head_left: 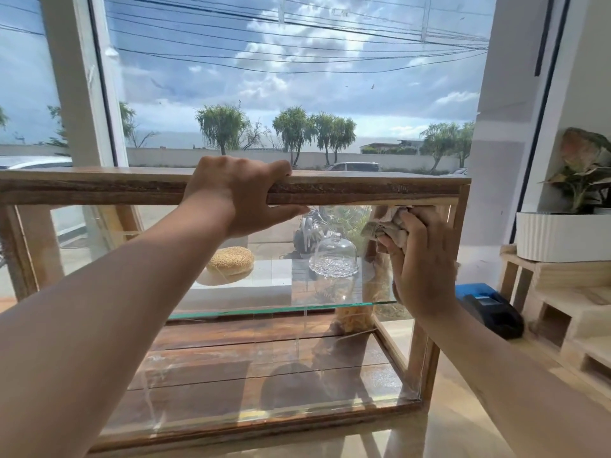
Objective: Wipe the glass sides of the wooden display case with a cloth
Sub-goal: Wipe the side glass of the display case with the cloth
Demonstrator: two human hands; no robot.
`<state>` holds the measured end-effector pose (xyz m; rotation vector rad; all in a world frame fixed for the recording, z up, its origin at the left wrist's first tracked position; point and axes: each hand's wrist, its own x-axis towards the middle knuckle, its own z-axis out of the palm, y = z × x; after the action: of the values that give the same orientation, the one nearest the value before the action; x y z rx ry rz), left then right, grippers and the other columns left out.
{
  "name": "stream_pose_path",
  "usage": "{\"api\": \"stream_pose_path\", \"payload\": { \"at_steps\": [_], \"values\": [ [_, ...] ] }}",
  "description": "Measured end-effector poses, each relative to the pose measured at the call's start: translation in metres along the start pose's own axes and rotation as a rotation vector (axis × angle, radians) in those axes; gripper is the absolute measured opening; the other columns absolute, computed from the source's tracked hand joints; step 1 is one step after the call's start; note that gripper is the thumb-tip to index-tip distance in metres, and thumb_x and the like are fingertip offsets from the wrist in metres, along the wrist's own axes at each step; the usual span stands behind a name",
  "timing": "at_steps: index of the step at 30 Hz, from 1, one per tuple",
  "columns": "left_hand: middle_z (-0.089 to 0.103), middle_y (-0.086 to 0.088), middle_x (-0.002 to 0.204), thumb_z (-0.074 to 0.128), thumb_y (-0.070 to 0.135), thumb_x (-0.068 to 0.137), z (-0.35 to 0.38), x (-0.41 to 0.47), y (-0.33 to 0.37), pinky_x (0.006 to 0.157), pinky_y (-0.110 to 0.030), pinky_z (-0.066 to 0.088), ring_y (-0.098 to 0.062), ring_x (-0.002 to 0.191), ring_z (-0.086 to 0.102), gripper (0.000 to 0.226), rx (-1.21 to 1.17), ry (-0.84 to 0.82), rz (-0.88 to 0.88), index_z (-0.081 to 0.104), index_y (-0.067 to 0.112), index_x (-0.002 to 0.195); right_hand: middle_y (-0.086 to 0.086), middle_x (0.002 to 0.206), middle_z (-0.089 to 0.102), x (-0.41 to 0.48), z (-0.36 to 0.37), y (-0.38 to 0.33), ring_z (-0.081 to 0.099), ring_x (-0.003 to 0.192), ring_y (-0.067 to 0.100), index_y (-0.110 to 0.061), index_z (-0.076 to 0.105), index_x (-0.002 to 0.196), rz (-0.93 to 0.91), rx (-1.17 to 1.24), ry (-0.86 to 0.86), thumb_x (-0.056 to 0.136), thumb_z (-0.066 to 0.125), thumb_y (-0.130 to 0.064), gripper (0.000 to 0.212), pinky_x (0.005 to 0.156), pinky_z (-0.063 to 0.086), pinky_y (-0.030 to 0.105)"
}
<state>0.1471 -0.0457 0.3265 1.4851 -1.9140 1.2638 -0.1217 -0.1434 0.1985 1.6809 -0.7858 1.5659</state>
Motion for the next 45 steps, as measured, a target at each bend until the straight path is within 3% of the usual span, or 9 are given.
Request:
{"api": "stream_pose_path", "payload": {
  "at_steps": [8, 11, 14, 21, 27, 31, 38, 41, 45],
  "values": [
    [0.069, 0.005, 0.086, 0.009, 0.09, 0.065, -0.003, 0.0, 0.002, 0.066, -0.029, 0.044, -0.023, 0.075, 0.064, 0.086, -0.021, -0.003, -0.015, 0.05, 0.038, 0.12, 0.015, 0.128, 0.047, -0.011, -0.016, 0.036, 0.051, 0.112, 0.035, -0.008, 0.045, 0.126, -0.348, -0.058, -0.225, 0.085, 0.072, -0.022, 0.051, 0.092, 0.051, 0.046],
    [0.069, 0.006, 0.082, 0.009, 0.09, 0.065, -0.002, 0.0, 0.002, 0.066, -0.028, 0.046, -0.022, 0.072, 0.064, 0.086, -0.016, 0.006, -0.008, 0.051, 0.037, 0.119, 0.017, 0.126, 0.05, 0.0, -0.013, 0.036, 0.05, 0.111, 0.035, -0.007, 0.046, 0.125, -0.178, -0.006, -0.137, 0.087, 0.076, -0.017, 0.05, 0.094, 0.047, 0.044],
    [0.068, 0.007, 0.079, 0.012, 0.09, 0.067, -0.002, 0.0, 0.001, 0.066, -0.029, 0.046, -0.022, 0.07, 0.064, 0.082, -0.013, 0.009, -0.01, 0.052, 0.038, 0.117, 0.013, 0.124, 0.047, 0.007, -0.002, 0.014, 0.048, 0.11, 0.033, -0.008, 0.045, 0.124, -0.048, 0.033, -0.003, 0.096, 0.066, -0.023, 0.039, 0.095, 0.047, 0.042],
    [0.068, 0.008, 0.08, 0.016, 0.091, 0.067, -0.003, 0.0, 0.002, 0.067, -0.029, 0.047, -0.021, 0.071, 0.063, 0.08, -0.017, -0.02, -0.038, 0.051, 0.038, 0.116, 0.017, 0.131, 0.043, -0.003, -0.016, 0.026, 0.049, 0.115, 0.036, -0.016, 0.048, 0.127, -0.392, -0.05, -0.196, 0.093, 0.065, -0.03, 0.04, 0.094, 0.049, 0.046],
    [0.069, 0.008, 0.083, 0.016, 0.091, 0.067, -0.004, 0.0, 0.002, 0.066, -0.028, 0.044, -0.021, 0.073, 0.063, 0.08, -0.021, -0.02, -0.045, 0.051, 0.039, 0.116, 0.018, 0.127, 0.045, -0.001, -0.035, 0.047, 0.048, 0.111, 0.039, -0.012, 0.056, 0.125, -0.137, -0.025, -0.145, 0.095, 0.058, -0.019, 0.03, 0.089, 0.05, 0.048],
    [0.069, 0.007, 0.088, 0.016, 0.091, 0.065, -0.005, 0.0, 0.004, 0.068, -0.029, 0.044, -0.022, 0.077, 0.064, 0.081, -0.034, -0.04, -0.053, 0.05, 0.04, 0.118, 0.014, 0.122, 0.043, -0.007, -0.024, 0.033, 0.045, 0.108, 0.035, -0.011, 0.049, 0.127, -0.012, -0.001, -0.094, 0.087, 0.068, -0.013, 0.044, 0.087, 0.049, 0.043],
    [0.067, 0.009, 0.084, 0.013, 0.091, 0.067, -0.008, 0.0, 0.003, 0.062, -0.026, 0.042, -0.017, 0.065, 0.054, 0.081, 0.016, -0.056, -0.029, 0.05, 0.038, 0.118, 0.015, 0.116, 0.041, -0.026, -0.024, 0.035, 0.044, 0.098, 0.032, -0.011, 0.046, 0.128, -0.066, -0.054, -0.151, 0.083, 0.074, -0.015, 0.054, 0.072, 0.052, 0.04],
    [0.067, 0.009, 0.099, 0.027, 0.09, 0.067, -0.015, 0.001, -0.006, 0.065, -0.027, 0.044, -0.019, 0.073, 0.054, 0.082, -0.013, -0.205, 0.032, 0.042, 0.039, 0.129, 0.015, 0.116, 0.04, -0.025, -0.026, 0.035, 0.044, 0.098, 0.031, -0.011, 0.046, 0.128, -0.045, -0.057, -0.162, 0.085, 0.066, -0.022, 0.049, 0.071, 0.055, 0.041],
    [0.061, 0.01, 0.123, 0.06, 0.075, 0.072, -0.025, 0.004, -0.023, 0.077, -0.028, 0.04, -0.021, 0.102, 0.058, 0.082, -0.193, -0.436, 0.024, 0.028, 0.049, 0.143, 0.018, 0.116, 0.044, -0.026, -0.026, 0.036, 0.048, 0.098, 0.037, -0.01, 0.046, 0.128, -0.034, -0.049, -0.185, 0.078, 0.081, -0.014, 0.061, 0.072, 0.057, 0.045]
  ]
}}
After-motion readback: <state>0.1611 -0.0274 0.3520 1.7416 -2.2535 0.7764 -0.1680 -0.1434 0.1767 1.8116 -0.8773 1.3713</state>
